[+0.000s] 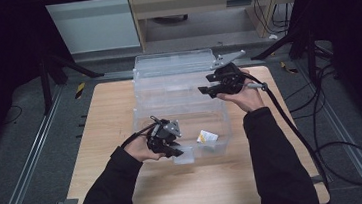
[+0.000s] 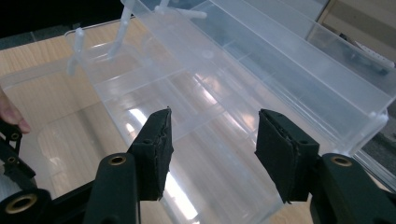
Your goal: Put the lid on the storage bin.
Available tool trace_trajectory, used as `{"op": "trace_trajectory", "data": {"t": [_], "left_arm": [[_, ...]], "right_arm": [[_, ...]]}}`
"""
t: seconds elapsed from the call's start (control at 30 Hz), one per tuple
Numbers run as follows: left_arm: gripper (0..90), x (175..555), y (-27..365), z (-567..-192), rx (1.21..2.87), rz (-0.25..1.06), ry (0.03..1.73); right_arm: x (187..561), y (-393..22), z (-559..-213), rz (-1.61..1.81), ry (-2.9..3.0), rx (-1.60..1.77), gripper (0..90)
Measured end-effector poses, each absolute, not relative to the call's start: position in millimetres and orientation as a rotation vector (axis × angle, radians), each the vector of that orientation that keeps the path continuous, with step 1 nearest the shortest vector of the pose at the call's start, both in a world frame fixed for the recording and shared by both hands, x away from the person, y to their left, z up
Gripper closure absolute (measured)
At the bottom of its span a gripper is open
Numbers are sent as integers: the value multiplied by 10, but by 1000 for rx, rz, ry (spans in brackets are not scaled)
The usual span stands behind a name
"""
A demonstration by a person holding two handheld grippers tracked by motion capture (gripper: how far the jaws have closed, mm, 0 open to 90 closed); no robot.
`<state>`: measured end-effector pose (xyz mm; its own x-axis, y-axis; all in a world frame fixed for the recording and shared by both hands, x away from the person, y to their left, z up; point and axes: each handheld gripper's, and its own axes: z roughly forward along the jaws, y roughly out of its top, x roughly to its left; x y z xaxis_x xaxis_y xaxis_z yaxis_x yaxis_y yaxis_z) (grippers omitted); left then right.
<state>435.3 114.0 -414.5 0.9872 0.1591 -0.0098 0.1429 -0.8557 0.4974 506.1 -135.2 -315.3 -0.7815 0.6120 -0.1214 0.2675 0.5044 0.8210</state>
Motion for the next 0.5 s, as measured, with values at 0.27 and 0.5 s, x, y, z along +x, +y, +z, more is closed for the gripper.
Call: {"op": "trace_trajectory", "data": {"t": [0.27, 0.5], "left_arm": [[716, 4351, 1143, -4151, 2606, 42, 203], [715, 4353, 1142, -4151, 2609, 44, 196]], "right_arm": [[5194, -1160, -3095, 1161, 2395, 674, 475], [5375, -1007, -3068, 1139, 2438, 629, 533]]}}
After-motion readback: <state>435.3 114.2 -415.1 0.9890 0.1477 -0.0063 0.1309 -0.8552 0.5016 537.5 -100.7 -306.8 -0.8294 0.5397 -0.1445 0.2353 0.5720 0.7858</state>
